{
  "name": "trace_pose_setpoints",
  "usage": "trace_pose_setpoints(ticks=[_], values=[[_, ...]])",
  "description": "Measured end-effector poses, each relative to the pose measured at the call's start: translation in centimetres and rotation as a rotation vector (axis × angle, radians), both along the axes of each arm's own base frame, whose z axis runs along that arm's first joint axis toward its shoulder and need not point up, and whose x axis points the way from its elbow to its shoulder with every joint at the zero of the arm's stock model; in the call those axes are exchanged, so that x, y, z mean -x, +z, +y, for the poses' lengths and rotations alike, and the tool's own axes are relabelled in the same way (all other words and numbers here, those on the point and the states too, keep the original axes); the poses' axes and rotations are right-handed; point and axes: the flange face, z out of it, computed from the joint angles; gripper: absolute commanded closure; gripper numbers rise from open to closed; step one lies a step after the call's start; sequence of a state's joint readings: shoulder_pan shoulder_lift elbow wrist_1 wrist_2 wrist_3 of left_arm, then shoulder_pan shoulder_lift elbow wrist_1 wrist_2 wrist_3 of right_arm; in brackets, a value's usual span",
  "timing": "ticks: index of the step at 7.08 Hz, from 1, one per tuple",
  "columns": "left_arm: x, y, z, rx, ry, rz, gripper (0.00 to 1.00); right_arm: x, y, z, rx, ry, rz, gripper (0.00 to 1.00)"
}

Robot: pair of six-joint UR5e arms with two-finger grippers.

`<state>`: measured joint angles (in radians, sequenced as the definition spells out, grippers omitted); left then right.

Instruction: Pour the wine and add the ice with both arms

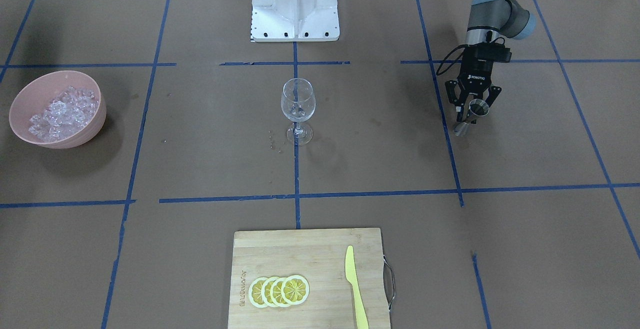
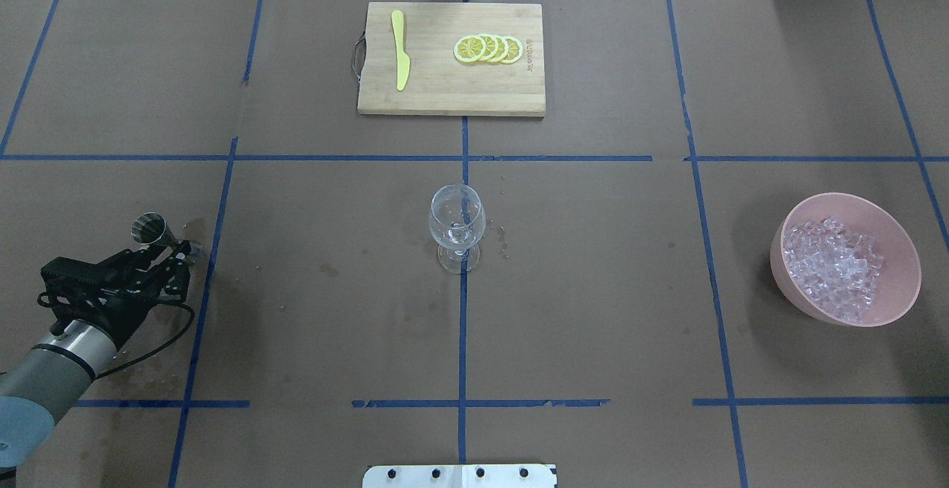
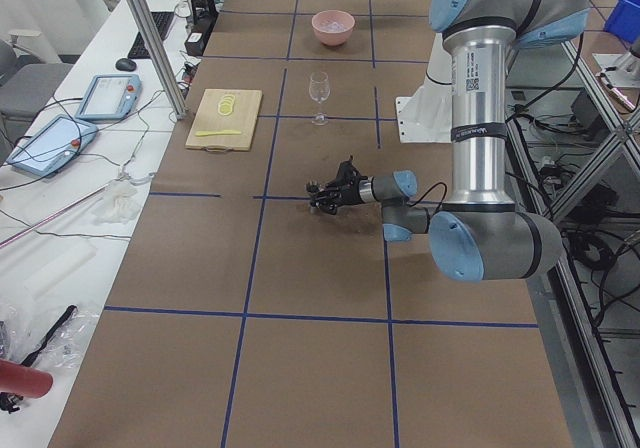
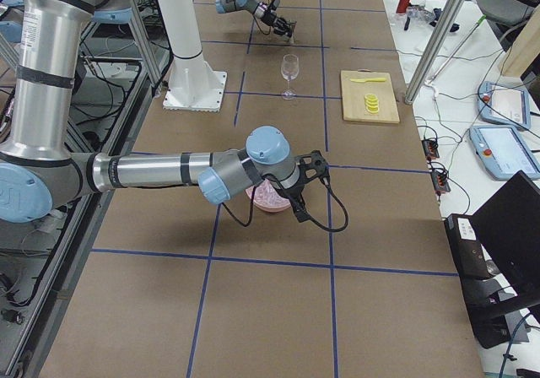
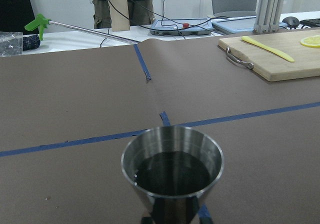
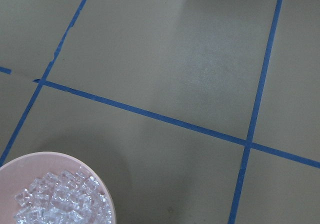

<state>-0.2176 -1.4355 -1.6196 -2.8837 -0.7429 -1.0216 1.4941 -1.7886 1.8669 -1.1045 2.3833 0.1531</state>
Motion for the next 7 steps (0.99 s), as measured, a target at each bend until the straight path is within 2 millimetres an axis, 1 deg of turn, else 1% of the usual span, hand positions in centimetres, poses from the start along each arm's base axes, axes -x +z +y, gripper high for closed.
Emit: trace_pose_setpoints(ticks=[3, 4, 5, 7], values=[[0.0, -0.02, -0.01, 0.0, -0.001, 0.001, 0.58, 0.0, -0.01, 0.0, 0.0, 0.0, 0.0, 0.0], [-0.02, -0.07, -0.02, 0.0, -0.001, 0.002, 0.62, 0.0, -0.01, 0.0, 0.0, 0.0, -0.001, 0.0], [-0.04, -0.09, -0.02, -0.001, -0.001, 0.002, 0.7, 0.0, -0.01, 0.0, 0.0, 0.0, -0.001, 0.0], [-0.05, -0.04, -0.03, -0.001, -0.001, 0.001, 0.7, 0.0, -0.02, -0.01, 0.0, 0.0, -0.001, 0.0]])
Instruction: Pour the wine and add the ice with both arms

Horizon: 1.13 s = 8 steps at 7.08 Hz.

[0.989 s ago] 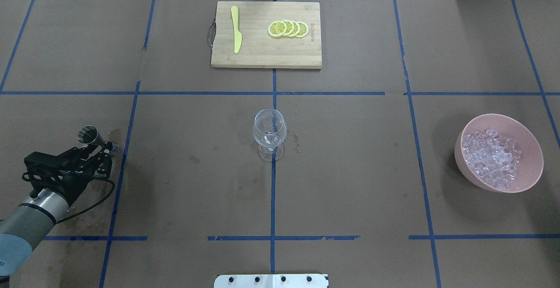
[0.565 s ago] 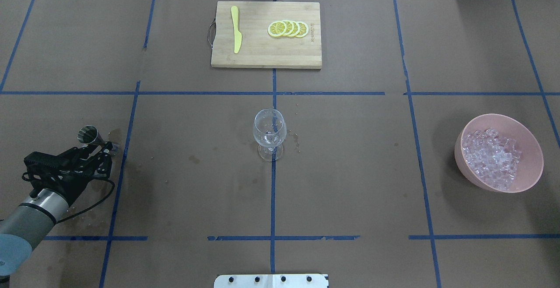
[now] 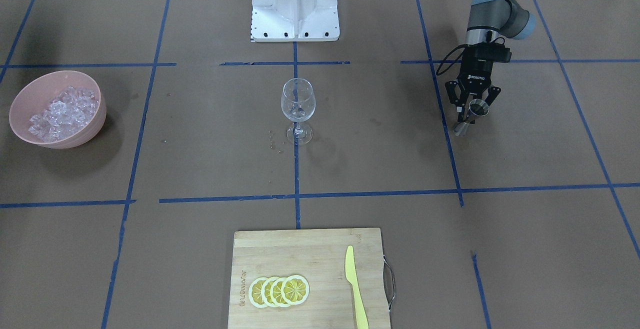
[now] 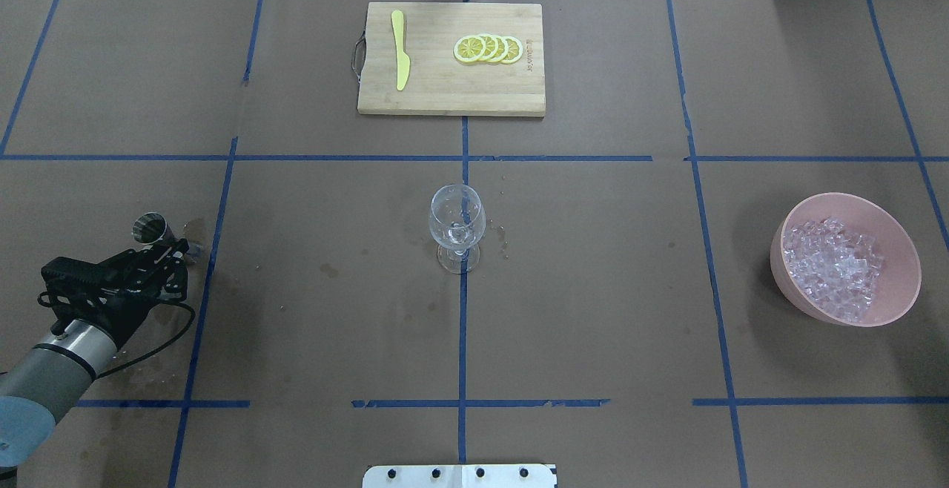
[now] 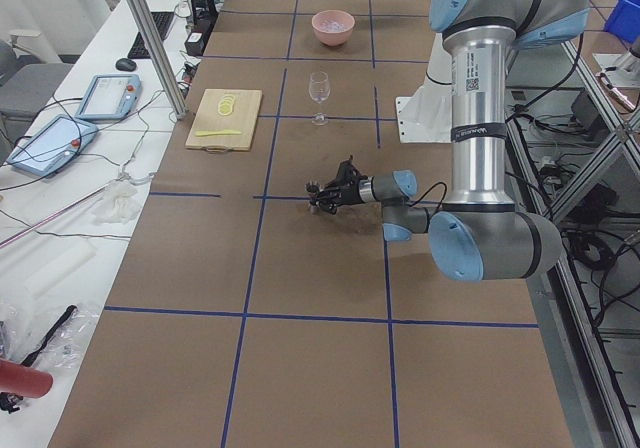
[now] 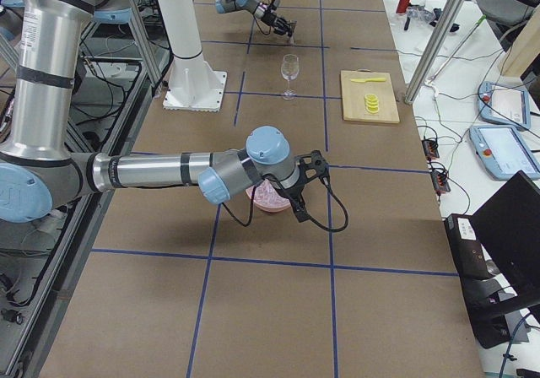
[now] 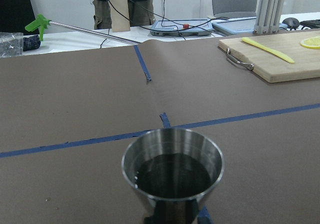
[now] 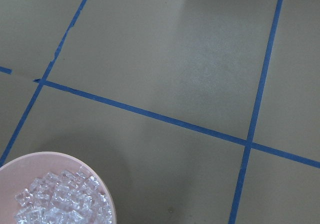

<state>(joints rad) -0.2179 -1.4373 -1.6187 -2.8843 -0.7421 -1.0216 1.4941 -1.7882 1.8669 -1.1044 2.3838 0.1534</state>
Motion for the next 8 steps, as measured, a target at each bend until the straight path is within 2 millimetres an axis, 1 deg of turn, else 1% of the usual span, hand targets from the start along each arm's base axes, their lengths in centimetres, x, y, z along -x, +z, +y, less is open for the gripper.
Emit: trace_pose_setpoints(ticks=[2, 3, 4, 5, 8], values=[[0.0, 0.1, 0.0, 0.001, 0.001, -0.002, 0.7, 0.0, -0.1, -0.1, -0.002, 0.0, 0.0, 0.0], [0.0, 0.1, 0.0, 0.001, 0.002, -0.002, 0.76, 0.0, -0.2, -0.2, -0.004, 0.0, 0.0, 0.0], [0.1, 0.0, 0.0, 0.0, 0.001, 0.0, 0.96, 0.0, -0.2, -0.2, -0.005, 0.0, 0.0, 0.0], [0.1, -0.2, 0.0, -0.001, 0.0, 0.005, 1.0, 0.0, -0.2, -0.2, -0.005, 0.0, 0.0, 0.0], [0.9, -1.4, -0.2, -0.014, -0.007, 0.037, 1.0, 0.0, -0.2, -0.2, -0.006, -0.001, -0.002, 0.0]])
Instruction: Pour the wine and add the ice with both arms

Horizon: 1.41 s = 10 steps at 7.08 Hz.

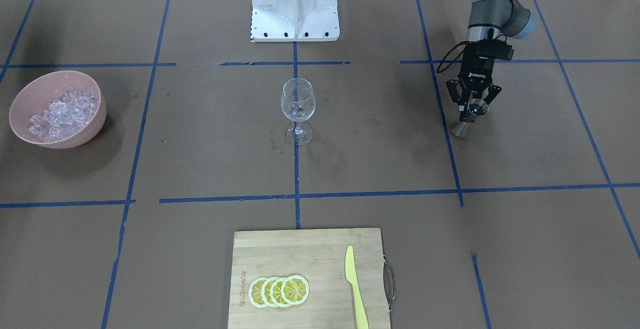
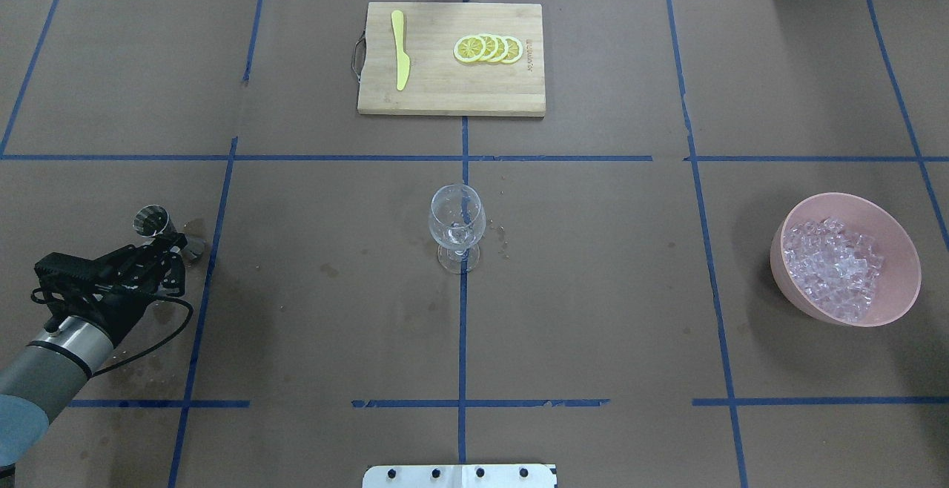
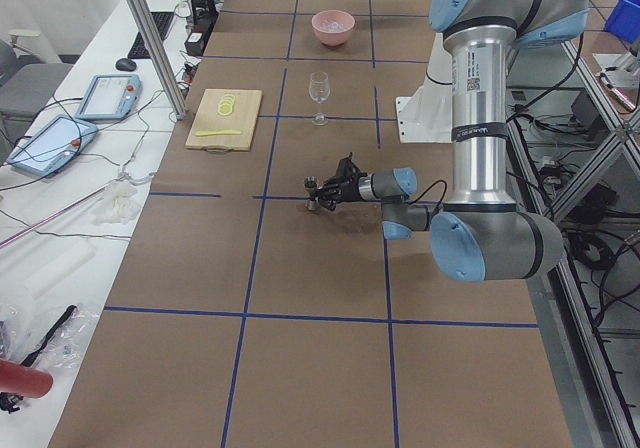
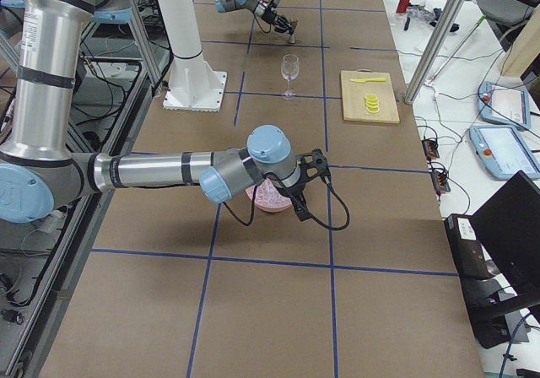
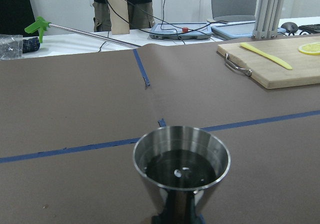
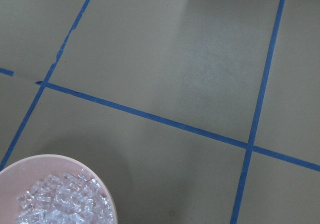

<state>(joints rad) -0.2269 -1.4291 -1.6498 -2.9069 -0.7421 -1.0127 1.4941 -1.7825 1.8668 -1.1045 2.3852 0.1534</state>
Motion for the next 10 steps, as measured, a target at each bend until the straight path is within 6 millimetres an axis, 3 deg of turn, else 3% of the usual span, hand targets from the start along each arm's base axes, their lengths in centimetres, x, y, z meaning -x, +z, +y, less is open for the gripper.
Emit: trace_pose_setpoints(ticks=[5, 7, 10], values=[[1.1, -1.9, -0.6, -0.057, -0.046, 0.042, 1.0, 0.0, 0.0, 0.0, 0.0, 0.001, 0.001, 0.0], [1.6, -4.0, -1.9, -0.143, -0.05, -0.07, 1.0, 0.0, 0.0, 0.0, 0.0, 0.001, 0.001, 0.0], [1.9, -8.2, -5.7, -0.236, 0.066, -0.17, 1.0, 0.0, 0.2, 0.0, 0.002, 0.002, 0.003, 0.0]])
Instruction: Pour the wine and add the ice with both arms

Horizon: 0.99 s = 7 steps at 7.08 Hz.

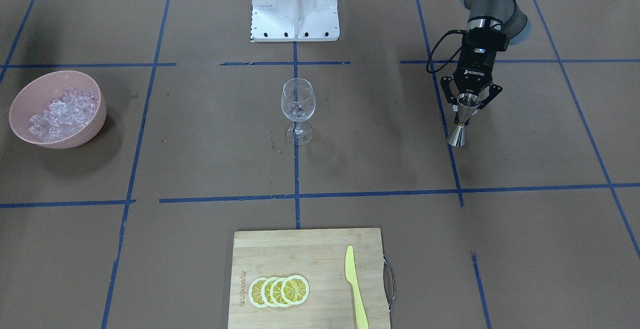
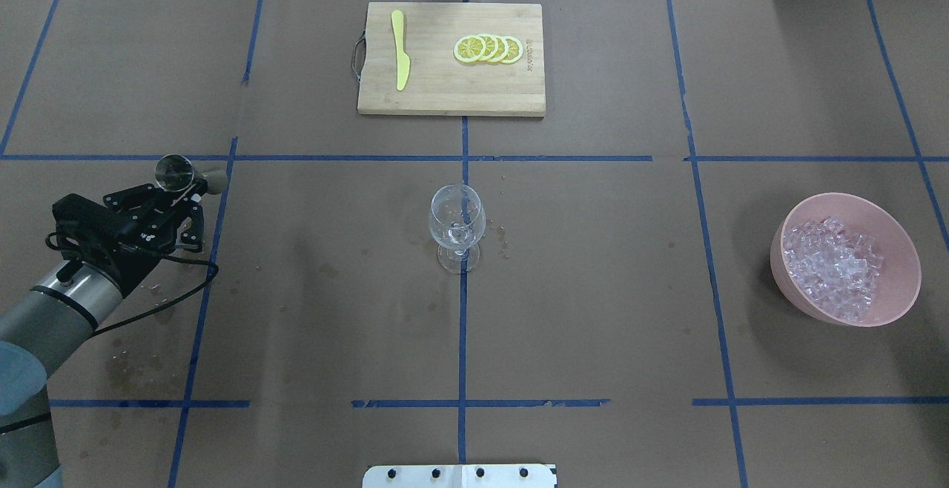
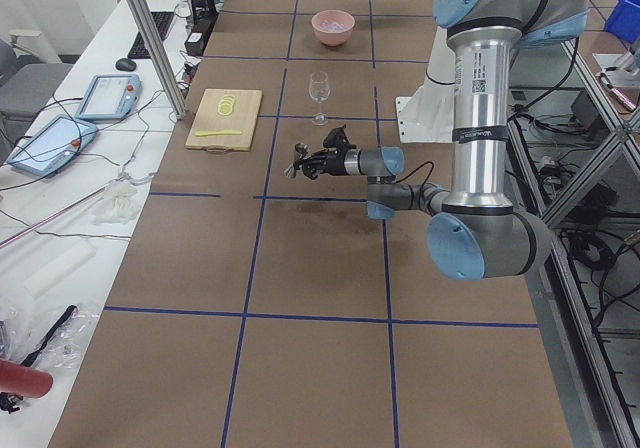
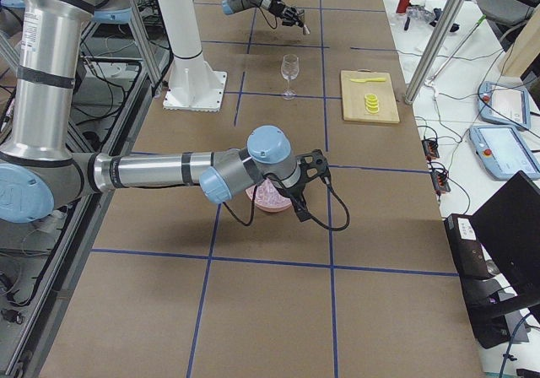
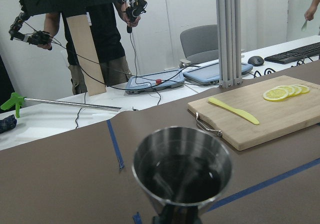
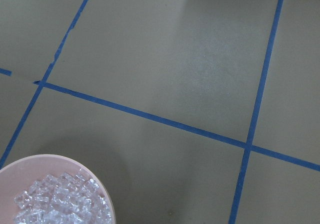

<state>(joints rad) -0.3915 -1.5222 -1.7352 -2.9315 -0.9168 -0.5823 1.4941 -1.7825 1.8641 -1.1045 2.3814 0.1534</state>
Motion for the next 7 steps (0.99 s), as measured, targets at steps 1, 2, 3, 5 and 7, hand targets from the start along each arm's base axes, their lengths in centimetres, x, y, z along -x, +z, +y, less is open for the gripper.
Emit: trace_pose_setpoints(ticks=[1, 2, 3, 5, 7], values=[[0.6, -2.3, -1.6, -0.005, 0.072, -0.038, 1.0, 0.0, 0.1, 0.0, 0.001, 0.0, 0.0, 0.0], [0.6, -5.7, -2.9, 0.002, 0.139, -0.077, 0.99, 0.0, 0.1, 0.0, 0.002, 0.0, 0.001, 0.0], [-0.4, -9.5, -4.1, 0.014, 0.179, -0.102, 0.96, 0.0, 0.1, 0.0, 0.003, 0.001, 0.001, 0.0], [-3.4, -16.9, -6.2, 0.028, 0.2, -0.124, 1.0, 0.0, 0.3, 0.1, 0.008, 0.001, 0.002, 0.0], [-4.6, -20.2, -6.7, 0.025, 0.201, -0.123, 1.0, 0.0, 0.7, 0.1, 0.015, 0.001, 0.002, 0.0]])
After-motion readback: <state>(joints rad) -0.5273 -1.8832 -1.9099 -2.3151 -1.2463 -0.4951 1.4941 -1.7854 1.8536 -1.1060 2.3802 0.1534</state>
